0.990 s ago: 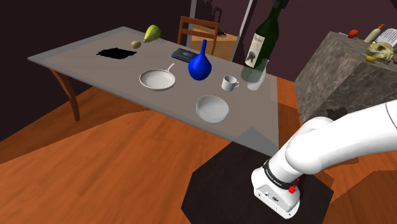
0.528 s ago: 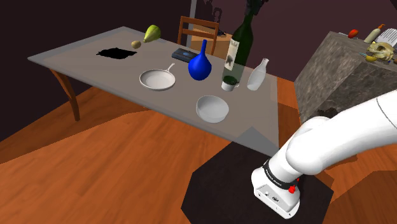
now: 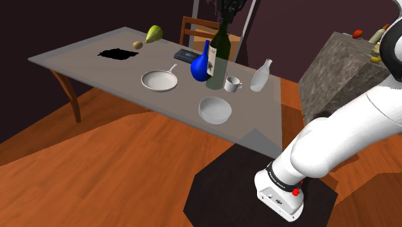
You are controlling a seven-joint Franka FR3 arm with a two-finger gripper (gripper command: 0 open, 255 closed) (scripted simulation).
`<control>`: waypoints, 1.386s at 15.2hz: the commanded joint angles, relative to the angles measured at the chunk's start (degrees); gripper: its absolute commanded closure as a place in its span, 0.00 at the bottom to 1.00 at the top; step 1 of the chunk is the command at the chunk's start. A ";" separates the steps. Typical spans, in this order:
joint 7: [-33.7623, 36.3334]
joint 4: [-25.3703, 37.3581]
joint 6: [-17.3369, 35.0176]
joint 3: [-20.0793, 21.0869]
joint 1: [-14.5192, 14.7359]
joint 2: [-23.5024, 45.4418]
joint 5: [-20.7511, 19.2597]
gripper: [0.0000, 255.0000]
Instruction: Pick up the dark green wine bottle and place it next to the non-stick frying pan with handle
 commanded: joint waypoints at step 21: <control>11.65 39.33 3.29 4.91 6.83 43.25 -1.26 1.00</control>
